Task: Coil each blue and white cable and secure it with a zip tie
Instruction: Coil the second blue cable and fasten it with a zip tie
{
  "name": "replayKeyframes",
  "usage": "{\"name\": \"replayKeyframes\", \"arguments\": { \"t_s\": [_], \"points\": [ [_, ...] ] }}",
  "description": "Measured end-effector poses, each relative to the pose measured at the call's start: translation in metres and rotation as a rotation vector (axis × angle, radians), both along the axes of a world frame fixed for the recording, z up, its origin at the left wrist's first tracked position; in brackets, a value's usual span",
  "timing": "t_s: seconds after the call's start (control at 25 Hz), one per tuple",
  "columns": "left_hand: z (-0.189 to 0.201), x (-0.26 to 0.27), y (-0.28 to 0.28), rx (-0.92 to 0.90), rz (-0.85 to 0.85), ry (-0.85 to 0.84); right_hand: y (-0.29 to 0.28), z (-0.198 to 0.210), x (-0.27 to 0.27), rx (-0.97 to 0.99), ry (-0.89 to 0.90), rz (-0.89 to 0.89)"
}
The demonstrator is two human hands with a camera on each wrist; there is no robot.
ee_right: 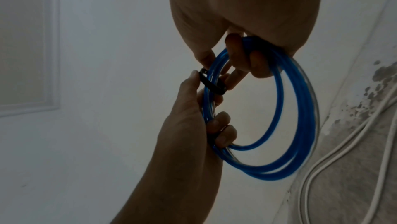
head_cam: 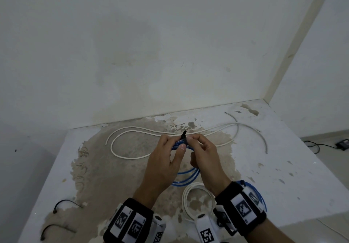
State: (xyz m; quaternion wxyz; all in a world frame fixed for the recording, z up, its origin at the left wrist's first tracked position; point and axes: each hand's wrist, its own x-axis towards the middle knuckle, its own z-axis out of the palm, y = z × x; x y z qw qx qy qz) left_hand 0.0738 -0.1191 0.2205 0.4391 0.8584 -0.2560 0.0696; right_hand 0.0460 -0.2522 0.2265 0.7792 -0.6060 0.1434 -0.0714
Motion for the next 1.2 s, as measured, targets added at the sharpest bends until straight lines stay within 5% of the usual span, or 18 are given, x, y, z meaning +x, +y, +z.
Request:
{"name": "replayKeyframes", "arguments": {
  "t_s": [0.4, 0.6, 0.8, 1.2],
  "points": [
    [-0.002, -0.003, 0.003, 0.039, -0.034, 0.031, -0.001, 0.003, -0.007, -0.023, -0.068, 0.079],
    [-0.005, -0.003, -0.001, -0.047, 0.025, 0.024, 0.003, 0.006, -0.006, -0.242, -0.108, -0.008],
    [-0.002, -0.008, 0.004, -0.141, -0.105, 0.234, 0.003, -0.001, -0.006, -0.244, -0.026, -0.043],
    [-0.004, -0.005, -0.001, -0.252, -0.031, 0.262, 0.010, -0.002, -0.015, -0.111, 0.016, -0.154]
  ]
}}
